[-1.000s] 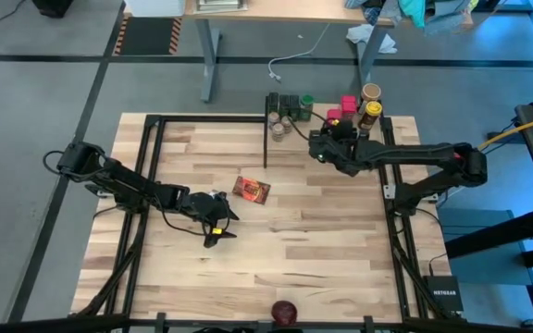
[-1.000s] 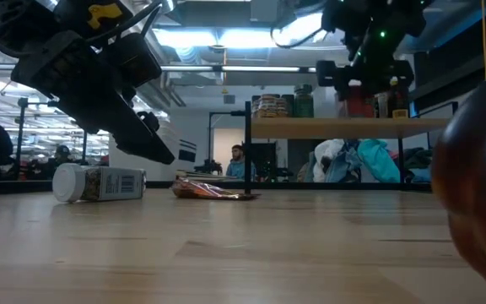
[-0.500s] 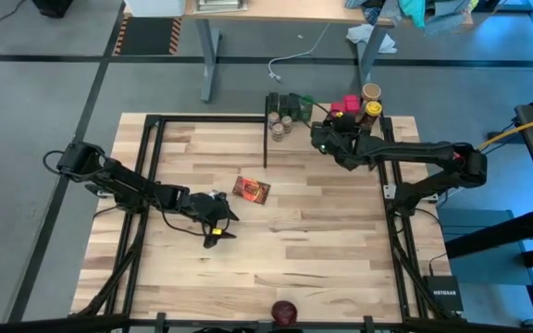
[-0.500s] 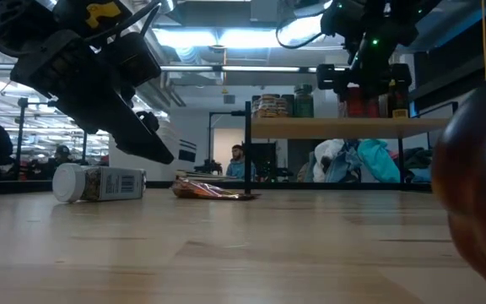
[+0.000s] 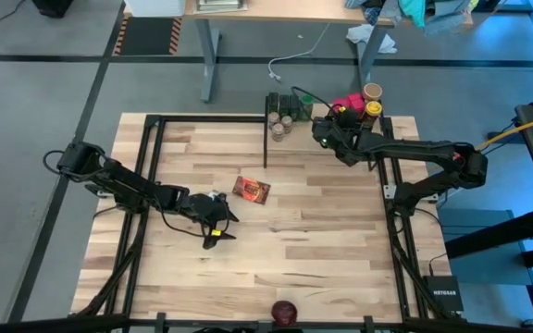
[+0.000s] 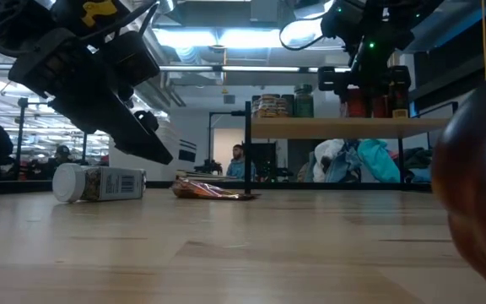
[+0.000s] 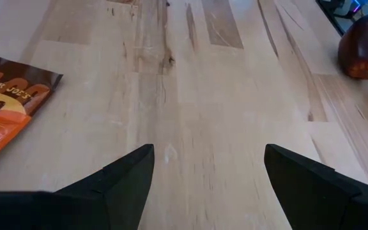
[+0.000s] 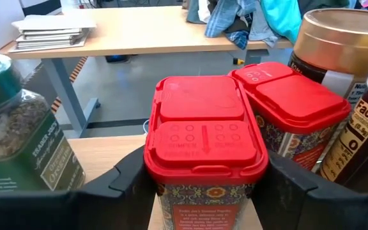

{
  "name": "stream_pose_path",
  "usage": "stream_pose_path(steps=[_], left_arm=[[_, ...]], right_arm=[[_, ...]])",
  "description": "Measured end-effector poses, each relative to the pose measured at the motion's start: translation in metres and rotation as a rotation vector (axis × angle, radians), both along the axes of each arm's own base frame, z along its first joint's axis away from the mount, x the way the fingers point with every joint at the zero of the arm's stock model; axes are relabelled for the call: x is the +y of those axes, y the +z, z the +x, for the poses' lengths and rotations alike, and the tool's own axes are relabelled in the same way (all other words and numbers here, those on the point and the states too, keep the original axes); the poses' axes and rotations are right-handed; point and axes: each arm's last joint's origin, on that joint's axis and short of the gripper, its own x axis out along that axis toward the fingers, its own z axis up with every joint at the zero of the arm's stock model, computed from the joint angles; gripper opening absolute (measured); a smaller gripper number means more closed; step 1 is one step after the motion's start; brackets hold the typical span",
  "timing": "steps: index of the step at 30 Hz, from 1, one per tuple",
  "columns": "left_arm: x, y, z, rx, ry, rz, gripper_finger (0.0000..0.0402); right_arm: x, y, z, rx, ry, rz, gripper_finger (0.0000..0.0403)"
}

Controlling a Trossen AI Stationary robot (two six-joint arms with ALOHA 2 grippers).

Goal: Shelf spices
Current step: Put the red seasoning can on the shelf

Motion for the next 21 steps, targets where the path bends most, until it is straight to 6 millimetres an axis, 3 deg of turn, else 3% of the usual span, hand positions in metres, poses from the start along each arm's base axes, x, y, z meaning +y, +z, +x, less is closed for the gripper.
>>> stream_pose_path(steps=[11,21], left_arm=[[-0.0001,-0.0001,-0.0001,0.0,-0.001,0.001,0.029],[-0.0002,-0.0001,-0.0001,0.001,-0.001,-0.001,0.029]], right_arm=[[-0.0045,-0.0001,-0.0019,-0.004,-0.007,0.009,0.0223],[-0.0056,0.0002,-0.0019,0.03,0.01,0.016,0.032]])
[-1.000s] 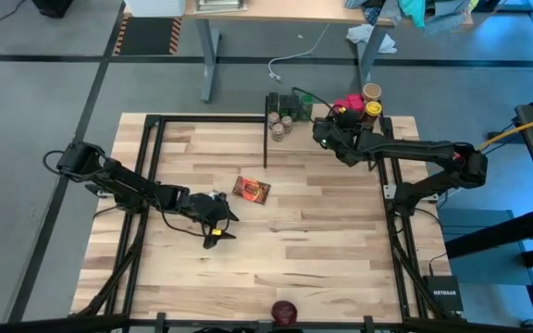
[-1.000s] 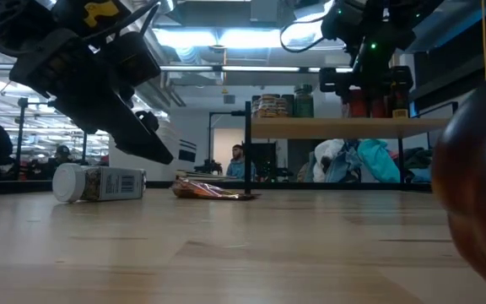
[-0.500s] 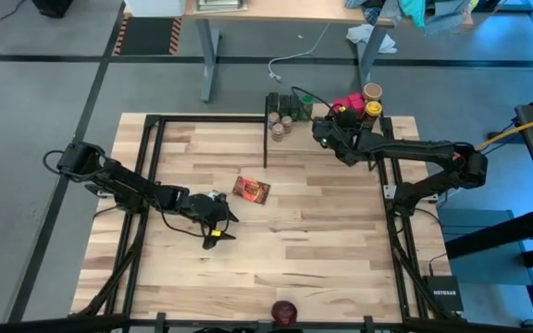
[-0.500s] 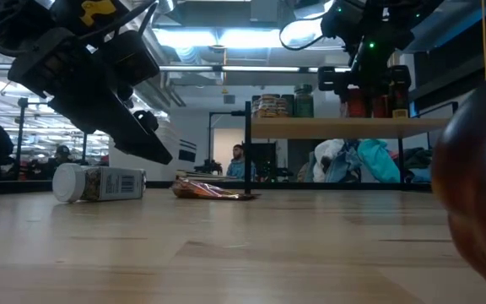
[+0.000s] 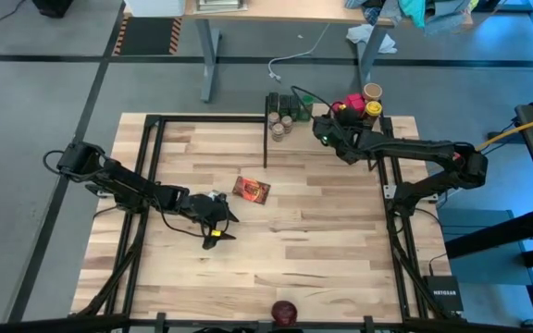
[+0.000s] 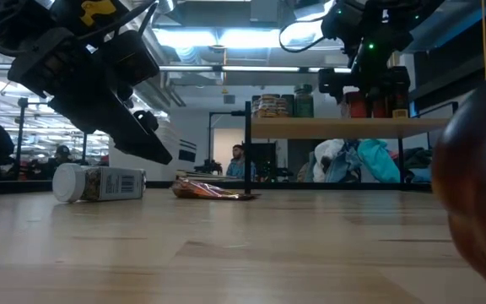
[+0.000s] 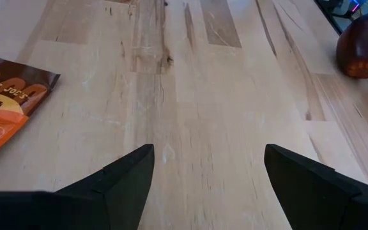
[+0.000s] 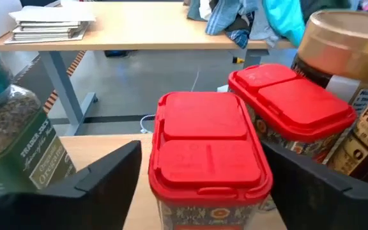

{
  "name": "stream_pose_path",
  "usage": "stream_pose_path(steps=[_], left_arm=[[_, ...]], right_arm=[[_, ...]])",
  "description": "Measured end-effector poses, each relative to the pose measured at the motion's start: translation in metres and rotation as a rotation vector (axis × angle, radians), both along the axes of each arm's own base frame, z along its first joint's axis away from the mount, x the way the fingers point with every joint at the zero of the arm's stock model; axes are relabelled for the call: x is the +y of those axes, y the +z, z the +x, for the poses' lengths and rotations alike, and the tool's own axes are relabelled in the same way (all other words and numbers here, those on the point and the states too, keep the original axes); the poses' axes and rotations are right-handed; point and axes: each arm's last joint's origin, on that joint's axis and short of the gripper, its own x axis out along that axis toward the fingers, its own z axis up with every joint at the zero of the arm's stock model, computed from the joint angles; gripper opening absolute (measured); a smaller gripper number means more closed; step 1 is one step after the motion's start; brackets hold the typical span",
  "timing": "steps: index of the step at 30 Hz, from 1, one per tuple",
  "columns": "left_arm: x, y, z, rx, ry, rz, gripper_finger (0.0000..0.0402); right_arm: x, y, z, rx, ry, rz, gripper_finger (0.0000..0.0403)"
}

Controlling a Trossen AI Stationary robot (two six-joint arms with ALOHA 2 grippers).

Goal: Shelf spices
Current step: Put the red seasoning can on the shelf

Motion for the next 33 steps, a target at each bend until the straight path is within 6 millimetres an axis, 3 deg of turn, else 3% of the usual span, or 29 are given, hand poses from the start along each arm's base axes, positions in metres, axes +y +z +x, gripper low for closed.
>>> stream_pose_path(steps=[5,10,22,33], left_arm=[[0.0,0.0,0.0,0.001,0.0,0.0,0.029],[0.0,0.0,0.0,0.003,0.0,0.0,0.029],[-0.003,0.0,-0.001,0.004,-0.014,0.001,0.029],[-0.005,0.0,-0.001,-0.002,-0.027,0.01,0.029]], right_arm=[[-0.002,0.013,0.005,0.06,0.056,0.008,0.0331],[-0.002,0.041,0.013,0.165,0.254,0.084,0.0331],[0.005,0.094,0.009,0.182,0.269,0.104,0.0331],[0.044,0.088,0.03,0.095,0.481,0.125,0.0331]])
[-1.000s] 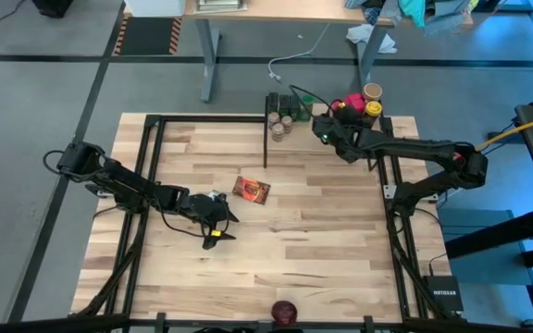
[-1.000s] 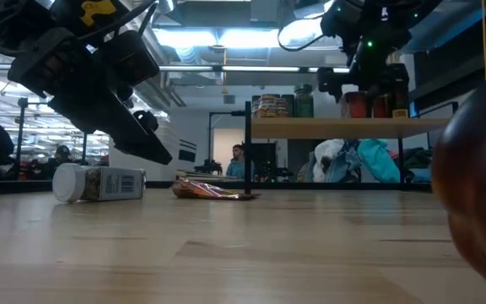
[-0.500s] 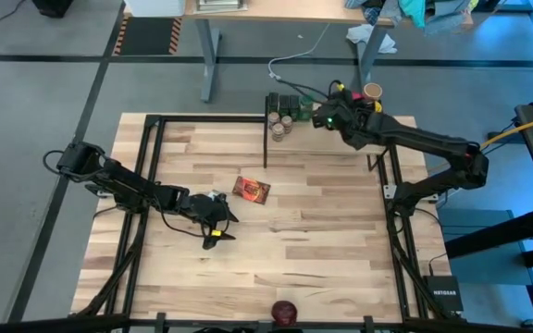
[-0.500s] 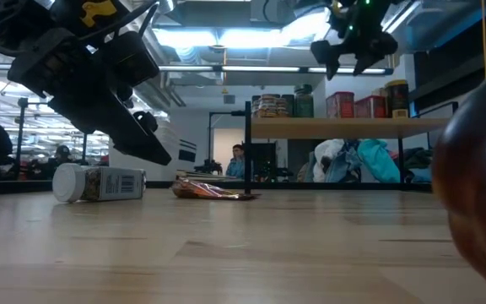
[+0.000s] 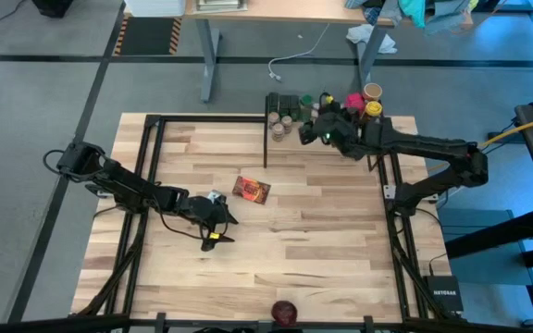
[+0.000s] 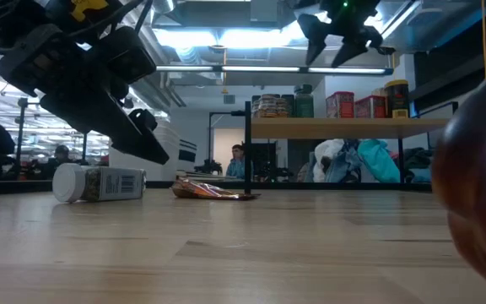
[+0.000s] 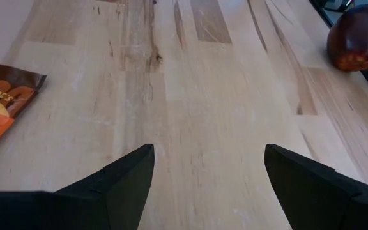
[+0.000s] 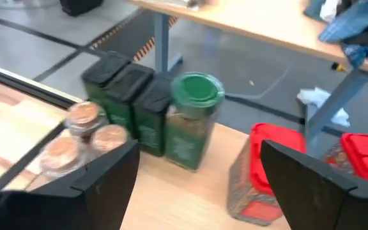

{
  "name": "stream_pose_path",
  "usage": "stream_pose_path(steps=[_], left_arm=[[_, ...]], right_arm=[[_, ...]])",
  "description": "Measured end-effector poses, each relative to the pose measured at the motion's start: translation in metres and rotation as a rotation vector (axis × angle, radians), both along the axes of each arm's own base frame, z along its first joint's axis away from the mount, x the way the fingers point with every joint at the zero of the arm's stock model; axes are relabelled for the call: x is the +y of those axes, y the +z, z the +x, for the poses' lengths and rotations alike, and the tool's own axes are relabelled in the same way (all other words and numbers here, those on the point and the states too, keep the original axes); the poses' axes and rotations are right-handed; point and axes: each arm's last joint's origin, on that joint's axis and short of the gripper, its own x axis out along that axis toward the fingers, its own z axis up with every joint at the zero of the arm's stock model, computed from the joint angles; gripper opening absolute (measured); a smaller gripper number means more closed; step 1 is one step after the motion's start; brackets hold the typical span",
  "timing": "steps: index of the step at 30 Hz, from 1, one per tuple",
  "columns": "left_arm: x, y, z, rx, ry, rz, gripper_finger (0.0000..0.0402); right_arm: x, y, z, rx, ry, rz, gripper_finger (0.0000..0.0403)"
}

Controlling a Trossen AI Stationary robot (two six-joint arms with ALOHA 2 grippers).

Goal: Shelf spices
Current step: Put the red seasoning can on the shelf

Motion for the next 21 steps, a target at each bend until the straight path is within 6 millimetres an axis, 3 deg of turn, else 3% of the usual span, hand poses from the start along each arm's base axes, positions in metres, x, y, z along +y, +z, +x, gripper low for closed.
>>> stream_pose_path(steps=[8,13,21], left_arm=[[-0.002,0.0,-0.001,0.0,-0.013,0.008,0.029],[-0.002,0.0,-0.001,-0.003,-0.019,0.02,0.029],[-0.002,0.0,-0.001,-0.004,-0.02,0.02,0.029]], right_arm=[[0.029,-0.039,0.006,0.03,-0.081,-0.177,0.0331],[0.036,-0.066,0.003,0.052,-0.063,-0.174,0.0331],[0.059,-0.077,0.001,0.066,-0.005,-0.184,0.0331]])
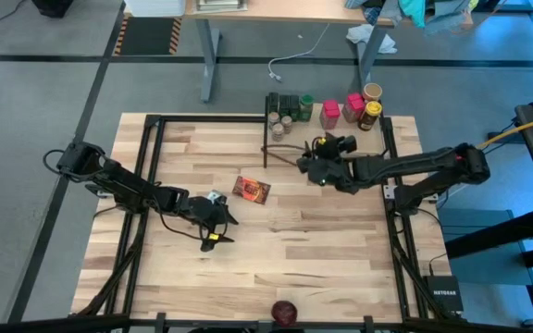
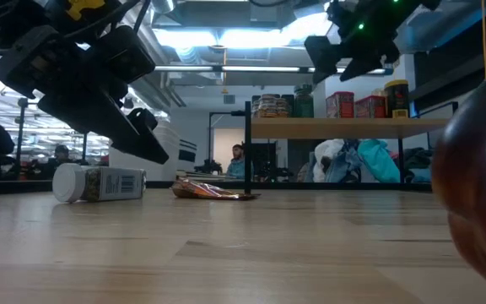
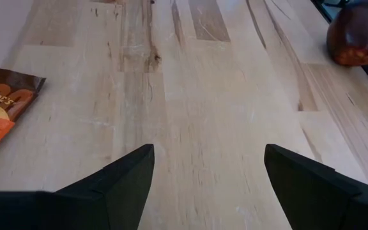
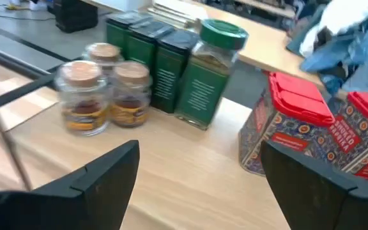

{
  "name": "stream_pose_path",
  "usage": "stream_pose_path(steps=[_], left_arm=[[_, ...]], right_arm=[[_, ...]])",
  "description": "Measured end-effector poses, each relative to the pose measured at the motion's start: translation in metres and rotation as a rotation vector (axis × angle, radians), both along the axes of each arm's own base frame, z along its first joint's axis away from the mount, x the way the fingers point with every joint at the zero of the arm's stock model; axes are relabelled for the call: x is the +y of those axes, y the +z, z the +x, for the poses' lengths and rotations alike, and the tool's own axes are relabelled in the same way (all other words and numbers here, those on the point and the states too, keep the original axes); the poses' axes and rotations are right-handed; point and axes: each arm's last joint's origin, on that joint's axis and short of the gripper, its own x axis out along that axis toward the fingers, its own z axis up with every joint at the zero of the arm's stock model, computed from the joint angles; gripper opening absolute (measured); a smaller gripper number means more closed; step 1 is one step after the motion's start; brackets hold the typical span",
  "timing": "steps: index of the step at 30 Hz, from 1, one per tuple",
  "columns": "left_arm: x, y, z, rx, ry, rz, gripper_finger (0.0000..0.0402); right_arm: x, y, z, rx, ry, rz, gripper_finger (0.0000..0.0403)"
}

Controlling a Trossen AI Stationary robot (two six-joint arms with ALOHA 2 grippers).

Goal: Shelf spices
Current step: Put the red seasoning can on the shelf

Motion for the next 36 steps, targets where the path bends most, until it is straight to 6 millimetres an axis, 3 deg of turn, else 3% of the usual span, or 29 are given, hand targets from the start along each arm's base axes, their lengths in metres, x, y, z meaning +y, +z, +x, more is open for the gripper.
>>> stream_pose_path(steps=[7,12,16,22,30,36], left_arm=[[0.003,0.003,0.003,-0.058,0.06,0.077,0.029],[0.008,0.009,0.007,-0.129,0.071,0.118,0.029],[0.016,0.01,0.009,-0.143,0.11,0.126,0.029],[0.027,0.009,0.011,-0.13,0.176,0.094,0.029],[0.029,0.01,0.011,-0.133,0.187,0.087,0.029],[0.028,0.009,0.011,-0.128,0.191,0.077,0.029]], right_arm=[[0.026,-0.001,-0.004,0.057,0.021,-0.098,0.0331],[0.032,-0.002,-0.011,0.136,-0.017,-0.195,0.0331],[0.025,-0.003,-0.014,0.195,-0.042,-0.217,0.0331],[-0.007,-0.002,-0.015,0.312,-0.13,-0.215,0.0331],[-0.055,0.05,-0.03,0.426,-0.12,-0.146,0.0331],[-0.067,0.092,-0.047,0.516,-0.112,-0.19,0.0331]])
